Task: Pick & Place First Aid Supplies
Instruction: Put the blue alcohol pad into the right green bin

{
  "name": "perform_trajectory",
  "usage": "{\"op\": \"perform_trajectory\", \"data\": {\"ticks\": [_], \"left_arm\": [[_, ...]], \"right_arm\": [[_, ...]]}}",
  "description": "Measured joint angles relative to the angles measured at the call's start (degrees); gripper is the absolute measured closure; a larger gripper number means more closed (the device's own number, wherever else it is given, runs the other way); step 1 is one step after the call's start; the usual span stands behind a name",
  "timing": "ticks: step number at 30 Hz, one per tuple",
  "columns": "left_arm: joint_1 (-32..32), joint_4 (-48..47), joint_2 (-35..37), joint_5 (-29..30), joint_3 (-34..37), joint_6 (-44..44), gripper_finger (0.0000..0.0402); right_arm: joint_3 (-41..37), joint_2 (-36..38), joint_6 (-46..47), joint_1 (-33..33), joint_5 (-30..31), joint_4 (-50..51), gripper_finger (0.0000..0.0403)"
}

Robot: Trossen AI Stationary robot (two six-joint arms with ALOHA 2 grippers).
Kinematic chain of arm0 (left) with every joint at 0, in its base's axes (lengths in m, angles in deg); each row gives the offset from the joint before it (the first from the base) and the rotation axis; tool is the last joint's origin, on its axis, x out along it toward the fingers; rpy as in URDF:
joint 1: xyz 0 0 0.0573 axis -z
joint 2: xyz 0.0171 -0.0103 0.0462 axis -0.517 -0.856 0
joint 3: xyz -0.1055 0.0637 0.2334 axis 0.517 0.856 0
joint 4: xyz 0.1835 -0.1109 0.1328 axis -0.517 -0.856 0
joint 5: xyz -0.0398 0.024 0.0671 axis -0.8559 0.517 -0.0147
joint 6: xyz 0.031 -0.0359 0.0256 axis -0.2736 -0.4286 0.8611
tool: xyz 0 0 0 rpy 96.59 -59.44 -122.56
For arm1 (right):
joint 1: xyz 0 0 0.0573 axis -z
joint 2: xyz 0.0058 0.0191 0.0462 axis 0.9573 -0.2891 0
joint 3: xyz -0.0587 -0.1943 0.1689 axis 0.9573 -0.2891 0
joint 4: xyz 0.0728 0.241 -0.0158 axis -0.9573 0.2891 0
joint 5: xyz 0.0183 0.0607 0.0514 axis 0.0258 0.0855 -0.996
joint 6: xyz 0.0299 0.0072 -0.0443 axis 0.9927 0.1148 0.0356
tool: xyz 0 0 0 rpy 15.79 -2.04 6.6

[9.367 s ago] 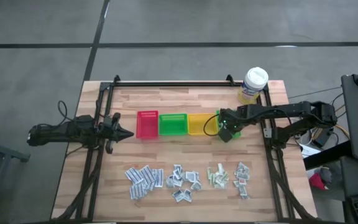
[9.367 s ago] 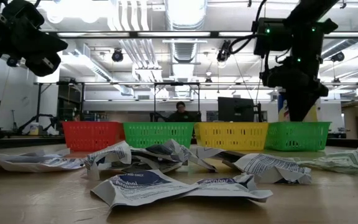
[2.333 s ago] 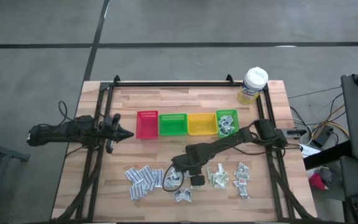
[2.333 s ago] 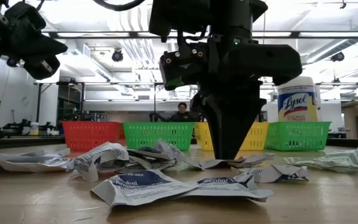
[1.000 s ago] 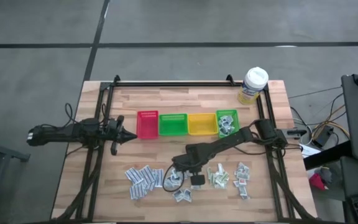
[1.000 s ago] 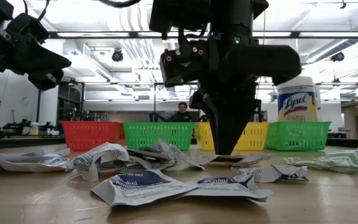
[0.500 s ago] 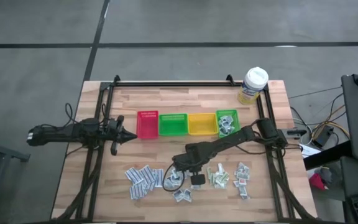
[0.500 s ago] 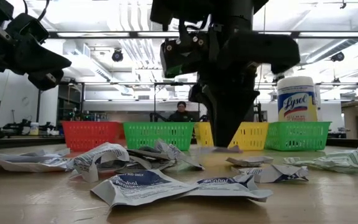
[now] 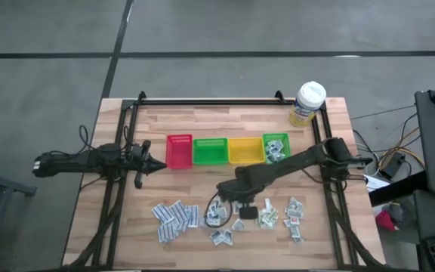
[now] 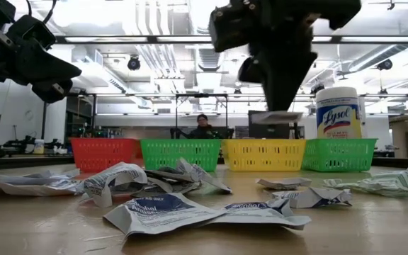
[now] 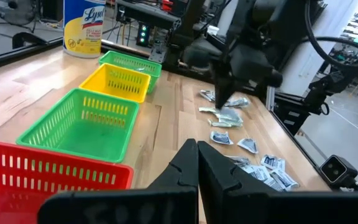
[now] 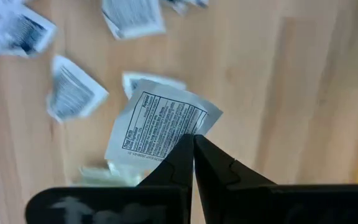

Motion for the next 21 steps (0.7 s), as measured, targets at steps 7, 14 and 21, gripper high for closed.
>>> {"op": "perform_trajectory", "data": {"ticks": [7, 14, 21], "left_arm": [[0.00, 0.20, 0.02, 0.00, 0.04, -0.02, 0.0401], [0.00, 0.22, 0.02, 0.00, 0.04, -0.17, 0.0401], [0.00, 0.22, 0.02, 0.00, 0.04, -0.20, 0.0401]], "right_arm": [[-0.34, 4.02, 3.64, 0.50, 4.51, 8.85, 0.0395], [-0.72, 7.62, 7.12, 0.89, 8.17, 15.04, 0.0395], [-1.46, 9.06, 9.35, 1.27, 12.12, 20.26, 0.0395]]}}
